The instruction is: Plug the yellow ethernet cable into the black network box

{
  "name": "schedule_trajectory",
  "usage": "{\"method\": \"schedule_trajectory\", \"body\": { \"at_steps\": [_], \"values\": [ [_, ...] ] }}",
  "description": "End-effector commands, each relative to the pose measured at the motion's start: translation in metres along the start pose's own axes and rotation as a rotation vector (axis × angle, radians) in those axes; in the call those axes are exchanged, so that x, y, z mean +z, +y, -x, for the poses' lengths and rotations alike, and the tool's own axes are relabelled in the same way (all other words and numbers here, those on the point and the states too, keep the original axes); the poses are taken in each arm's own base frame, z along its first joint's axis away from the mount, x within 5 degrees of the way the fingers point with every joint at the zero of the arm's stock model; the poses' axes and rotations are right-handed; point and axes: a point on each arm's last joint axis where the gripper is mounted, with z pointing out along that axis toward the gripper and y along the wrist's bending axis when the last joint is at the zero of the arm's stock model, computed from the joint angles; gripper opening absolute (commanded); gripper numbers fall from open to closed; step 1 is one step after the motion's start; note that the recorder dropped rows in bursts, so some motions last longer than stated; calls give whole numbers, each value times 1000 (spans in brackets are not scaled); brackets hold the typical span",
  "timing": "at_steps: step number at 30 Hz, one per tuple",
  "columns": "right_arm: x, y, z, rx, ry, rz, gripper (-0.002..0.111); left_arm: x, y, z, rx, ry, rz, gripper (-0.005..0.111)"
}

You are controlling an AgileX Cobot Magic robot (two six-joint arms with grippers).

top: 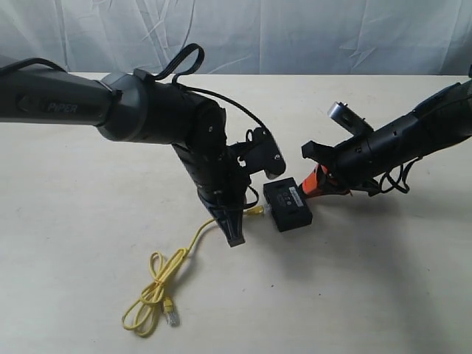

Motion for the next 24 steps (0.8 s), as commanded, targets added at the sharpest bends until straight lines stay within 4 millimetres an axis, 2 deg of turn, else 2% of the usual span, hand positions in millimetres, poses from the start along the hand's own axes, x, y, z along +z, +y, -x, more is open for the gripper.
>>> {"method": "schedule_trajectory", "body": {
  "at_steps": [1, 14, 19, 24],
  "values": [
    [3, 6, -2, -11, 18, 17, -1, -3, 0, 4, -13, -31, 2, 0],
    [-1, -1, 1, 11, -4, -5, -1, -11, 0, 3, -12, -20, -7, 0],
    [-8, -9, 3, 34, -23, -7, -1, -11, 9, -3, -45, -15, -11, 0],
    [-8, -8, 3, 37, -24, -5, -1, -12, 9, -3, -41, -37, -42, 0]
  ]
}}
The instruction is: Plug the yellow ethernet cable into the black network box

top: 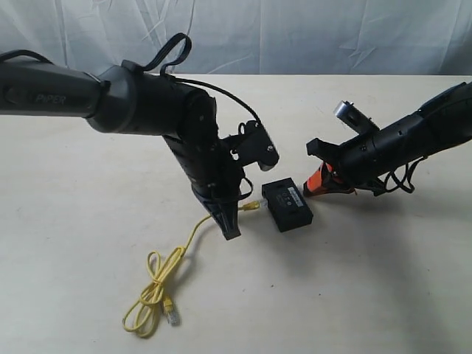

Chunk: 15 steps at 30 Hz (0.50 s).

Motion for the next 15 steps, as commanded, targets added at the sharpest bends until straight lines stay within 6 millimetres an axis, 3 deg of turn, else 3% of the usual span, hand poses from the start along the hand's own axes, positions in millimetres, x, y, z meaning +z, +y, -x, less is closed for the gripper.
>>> {"method": "schedule_trajectory", "body": {
  "at_steps": [1, 15],
  "values": [
    [-2, -1, 1, 3, -5, 4, -1, -6, -1, 4, 1, -38, -25, 0],
    [-2, -1, 1, 7, -4, 8, -1, 7, -3, 2, -13, -28, -59, 0]
  ]
}}
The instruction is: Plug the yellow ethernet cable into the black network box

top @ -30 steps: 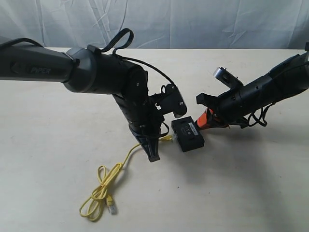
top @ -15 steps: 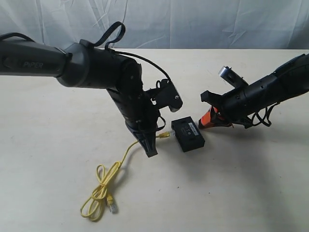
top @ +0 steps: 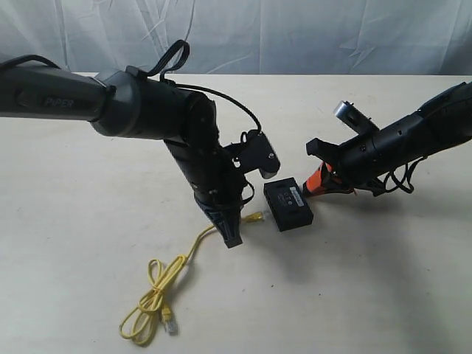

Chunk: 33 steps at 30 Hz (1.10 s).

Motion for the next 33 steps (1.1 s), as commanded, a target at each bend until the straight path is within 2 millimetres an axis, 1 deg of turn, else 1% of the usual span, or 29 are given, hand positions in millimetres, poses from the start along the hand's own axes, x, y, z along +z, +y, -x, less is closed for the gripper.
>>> {"method": "schedule_trajectory", "body": {
  "at_steps": [1, 21, 33],
  "values": [
    [-1, 0, 1, 2, -3, 8, -1, -1, 2, 3, -9, -27, 12, 0],
    [-1, 0, 1, 1, -2, 7, -1, -1, 5, 6, -7, -58, 53, 0],
    [-1, 0, 0, -1, 1, 5, -1, -1, 4, 5, -11, -48, 31, 0]
  ]
}}
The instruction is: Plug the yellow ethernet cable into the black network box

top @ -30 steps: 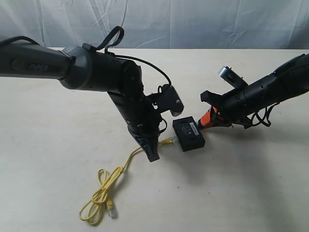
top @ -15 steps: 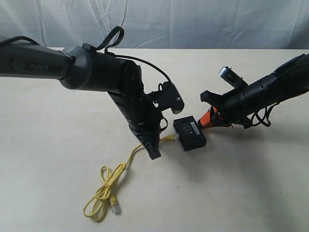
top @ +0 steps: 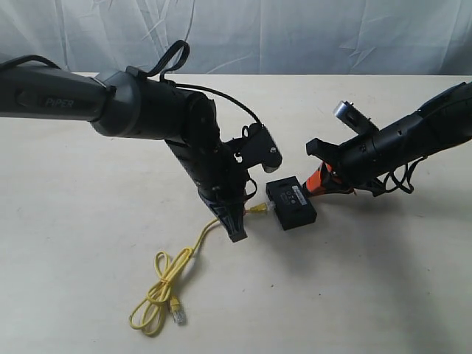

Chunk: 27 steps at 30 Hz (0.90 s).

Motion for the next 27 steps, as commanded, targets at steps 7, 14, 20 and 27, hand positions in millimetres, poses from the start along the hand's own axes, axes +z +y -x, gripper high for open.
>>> {"method": "schedule_trajectory", "body": {
  "at_steps": [7, 14, 20, 27],
  "values": [
    [-1, -1, 1, -2, -1, 0, -1, -1, -3, 3, -21, -16, -39, 0],
    [-1, 0, 1, -1, -2, 1, -1, -1, -2, 3, -16, -24, -31, 0],
    [-1, 0, 1, -1, -1, 3, -1, -1, -1, 4, -20, -36, -16, 0],
    [-1, 1, 0, 18, 10, 18, -1, -1, -1, 4, -31, -34, -14, 0]
  ]
}}
